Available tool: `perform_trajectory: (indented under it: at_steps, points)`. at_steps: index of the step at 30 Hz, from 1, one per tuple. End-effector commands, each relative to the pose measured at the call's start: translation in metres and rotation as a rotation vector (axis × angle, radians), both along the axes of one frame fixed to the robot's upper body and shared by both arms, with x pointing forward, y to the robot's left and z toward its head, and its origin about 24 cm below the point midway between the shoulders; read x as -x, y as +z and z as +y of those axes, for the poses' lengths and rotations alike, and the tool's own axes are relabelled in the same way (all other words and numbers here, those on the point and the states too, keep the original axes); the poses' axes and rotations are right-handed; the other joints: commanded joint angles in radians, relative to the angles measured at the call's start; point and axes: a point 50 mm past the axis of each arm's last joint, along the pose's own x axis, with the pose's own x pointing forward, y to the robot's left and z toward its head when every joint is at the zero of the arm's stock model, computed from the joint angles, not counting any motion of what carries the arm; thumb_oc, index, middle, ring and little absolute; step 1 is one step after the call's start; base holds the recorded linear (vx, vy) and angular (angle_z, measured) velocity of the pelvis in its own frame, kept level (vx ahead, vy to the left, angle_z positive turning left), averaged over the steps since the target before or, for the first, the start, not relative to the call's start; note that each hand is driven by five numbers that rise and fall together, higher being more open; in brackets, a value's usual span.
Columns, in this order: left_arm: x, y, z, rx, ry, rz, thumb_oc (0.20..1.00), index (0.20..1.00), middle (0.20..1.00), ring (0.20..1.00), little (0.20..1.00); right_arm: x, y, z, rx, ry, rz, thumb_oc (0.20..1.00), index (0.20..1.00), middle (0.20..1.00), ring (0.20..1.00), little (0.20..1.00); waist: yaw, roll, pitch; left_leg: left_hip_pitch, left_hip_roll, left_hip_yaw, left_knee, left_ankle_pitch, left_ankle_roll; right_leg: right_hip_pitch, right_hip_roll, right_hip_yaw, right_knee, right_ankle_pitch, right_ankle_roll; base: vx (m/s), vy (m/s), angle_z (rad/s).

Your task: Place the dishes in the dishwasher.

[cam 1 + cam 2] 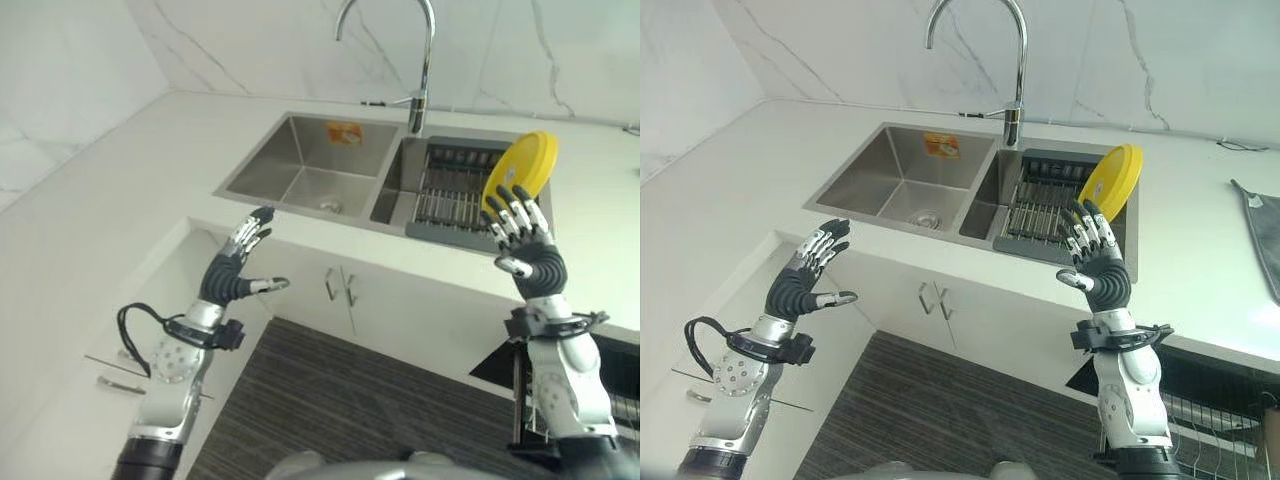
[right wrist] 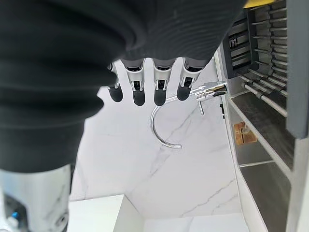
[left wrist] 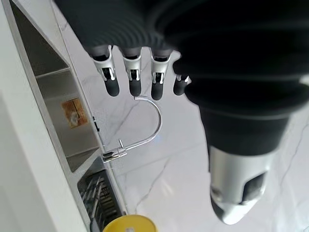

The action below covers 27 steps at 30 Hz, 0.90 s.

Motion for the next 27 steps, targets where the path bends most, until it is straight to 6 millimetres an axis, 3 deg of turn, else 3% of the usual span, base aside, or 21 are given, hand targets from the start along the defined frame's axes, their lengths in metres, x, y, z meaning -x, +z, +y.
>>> perform_trajectory:
  at_steps: [1, 4, 8, 16, 18, 21, 24, 26, 27]
  points:
    - [-0.003, 0.019, 0.011, -0.003, 0.048, -0.103, 1.000, 1.000, 1.000, 1.000, 1.000, 0.002, 0.017, 0.003, 0.032, 0.019, -0.085, 1.000, 1.000, 1.000, 1.000, 1.000, -0.013, 0.036, -0.032, 0.102, 0.047, -0.017, -0.048, 0.042, -0.056, -0.044, 0.095, -0.019, 0.008, 0.056, 0.064, 0.22, 0.209, -0.43]
    - [-0.001, 0.017, 0.009, -0.035, 0.012, -0.092, 1.000, 1.000, 1.000, 1.000, 1.000, 0.005, 0.015, 0.004, 0.034, 0.003, -0.088, 1.000, 1.000, 1.000, 1.000, 1.000, -0.003, 0.045, -0.029, 0.084, 0.064, -0.008, -0.095, 0.092, -0.074, -0.028, 0.078, -0.041, 0.014, 0.046, 0.075, 0.19, 0.218, -0.24]
    - [-0.002, 0.014, 0.007, -0.075, 0.006, -0.078, 1.000, 1.000, 1.000, 1.000, 1.000, 0.001, 0.016, 0.005, 0.002, 0.017, -0.090, 1.000, 1.000, 1.000, 1.000, 1.000, 0.015, 0.047, -0.030, 0.087, 0.046, 0.003, -0.090, 0.069, -0.043, -0.040, 0.050, -0.077, 0.060, 0.027, 0.085, 0.14, 0.181, -0.04]
    - [-0.005, 0.017, 0.007, -0.149, 0.004, -0.092, 1.000, 1.000, 1.000, 1.000, 1.000, 0.003, 0.015, 0.008, -0.038, 0.026, -0.096, 1.000, 1.000, 1.000, 1.000, 1.000, 0.021, 0.045, -0.022, 0.097, 0.009, 0.029, -0.097, 0.032, 0.024, -0.118, 0.006, -0.089, 0.207, 0.070, 0.136, 0.08, 0.096, -0.31]
    - [-0.004, 0.017, 0.008, -0.182, 0.019, -0.084, 1.000, 1.000, 1.000, 1.000, 1.000, 0.003, 0.014, 0.012, -0.059, 0.048, -0.097, 1.000, 1.000, 1.000, 1.000, 1.000, 0.037, 0.046, -0.017, 0.099, 0.000, 0.048, -0.099, 0.022, 0.044, -0.162, -0.033, -0.135, 0.306, 0.116, 0.158, 0.10, 0.024, -0.32]
    - [-0.002, 0.017, 0.011, -0.191, 0.043, -0.087, 1.000, 1.000, 1.000, 1.000, 1.000, 0.003, 0.016, 0.017, -0.073, 0.068, -0.106, 1.000, 1.000, 1.000, 1.000, 1.000, 0.067, 0.048, -0.010, 0.126, -0.005, 0.084, -0.098, -0.011, 0.041, -0.189, -0.141, -0.221, 0.340, 0.156, 0.184, 0.07, -0.083, -0.46]
    - [0.001, 0.018, 0.015, -0.199, 0.070, -0.086, 1.000, 1.000, 1.000, 1.000, 1.000, -0.001, 0.017, 0.027, -0.066, 0.091, -0.118, 1.000, 1.000, 1.000, 1.000, 1.000, 0.096, 0.043, -0.004, 0.158, -0.007, 0.159, -0.098, -0.035, 0.026, -0.189, -0.266, -0.337, 0.238, 0.263, 0.223, 0.05, -0.223, -0.72]
    - [0.003, 0.020, 0.018, -0.178, 0.105, -0.091, 1.000, 1.000, 1.000, 1.000, 1.000, -0.003, 0.020, 0.038, -0.049, 0.112, -0.114, 1.000, 1.000, 1.000, 1.000, 1.000, 0.105, 0.034, 0.006, 0.179, 0.011, 0.189, -0.059, -0.085, 0.022, -0.194, -0.344, -0.369, 0.137, 0.373, 0.257, 0.11, -0.490, -0.95]
    - [0.003, 0.021, 0.020, -0.174, 0.119, -0.093, 1.000, 1.000, 1.000, 1.000, 1.000, -0.003, 0.020, 0.040, -0.041, 0.124, -0.107, 1.000, 1.000, 1.000, 1.000, 1.000, 0.104, 0.034, 0.006, 0.178, 0.027, 0.209, -0.046, -0.090, 0.022, -0.195, -0.351, -0.382, 0.147, 0.357, 0.253, 0.09, -0.502, -0.66]
